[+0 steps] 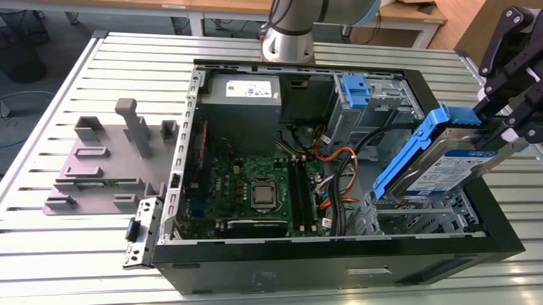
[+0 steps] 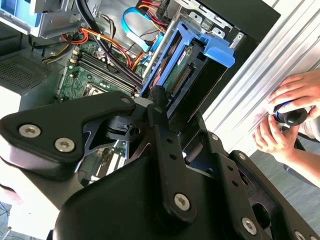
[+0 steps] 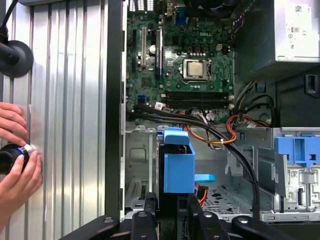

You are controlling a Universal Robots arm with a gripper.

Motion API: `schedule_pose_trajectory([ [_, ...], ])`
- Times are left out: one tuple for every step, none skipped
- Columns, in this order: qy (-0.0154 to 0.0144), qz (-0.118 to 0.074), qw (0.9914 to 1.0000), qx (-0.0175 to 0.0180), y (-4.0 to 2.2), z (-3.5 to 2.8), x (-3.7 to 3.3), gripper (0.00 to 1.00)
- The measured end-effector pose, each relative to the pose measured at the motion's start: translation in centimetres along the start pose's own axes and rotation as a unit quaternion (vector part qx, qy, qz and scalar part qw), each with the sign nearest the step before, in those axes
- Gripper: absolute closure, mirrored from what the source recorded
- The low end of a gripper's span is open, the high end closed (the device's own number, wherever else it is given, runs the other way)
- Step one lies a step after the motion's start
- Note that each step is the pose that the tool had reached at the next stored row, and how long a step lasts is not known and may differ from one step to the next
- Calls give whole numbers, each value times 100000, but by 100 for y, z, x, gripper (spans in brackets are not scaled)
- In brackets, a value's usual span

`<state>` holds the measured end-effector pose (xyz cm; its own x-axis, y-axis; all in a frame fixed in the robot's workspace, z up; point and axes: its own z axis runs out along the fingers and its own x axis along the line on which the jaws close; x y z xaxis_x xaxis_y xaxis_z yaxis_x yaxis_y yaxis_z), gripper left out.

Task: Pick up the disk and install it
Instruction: 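Pick up the disk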

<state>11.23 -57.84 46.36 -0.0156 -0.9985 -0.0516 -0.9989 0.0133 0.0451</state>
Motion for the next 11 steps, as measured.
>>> schedule_pose_trajectory([
  [5,5,100000,2,-7,5,1,65],
  [13,6,100000,1,-15,11,1,65],
  [6,6,100000,2,-24,18,2,65],
  [15,5,100000,2,-30,22,2,65],
  [20,3,100000,1,-34,30,2,65],
  [17,8,100000,1,-34,40,3,65],
  [10,10,100000,2,-35,48,4,65],
  [11,12,100000,2,-35,49,4,65],
  [16,11,100000,1,-35,49,4,65],
  [18,8,100000,1,-35,49,4,65],
  [18,6,100000,2,-35,49,4,65],
])
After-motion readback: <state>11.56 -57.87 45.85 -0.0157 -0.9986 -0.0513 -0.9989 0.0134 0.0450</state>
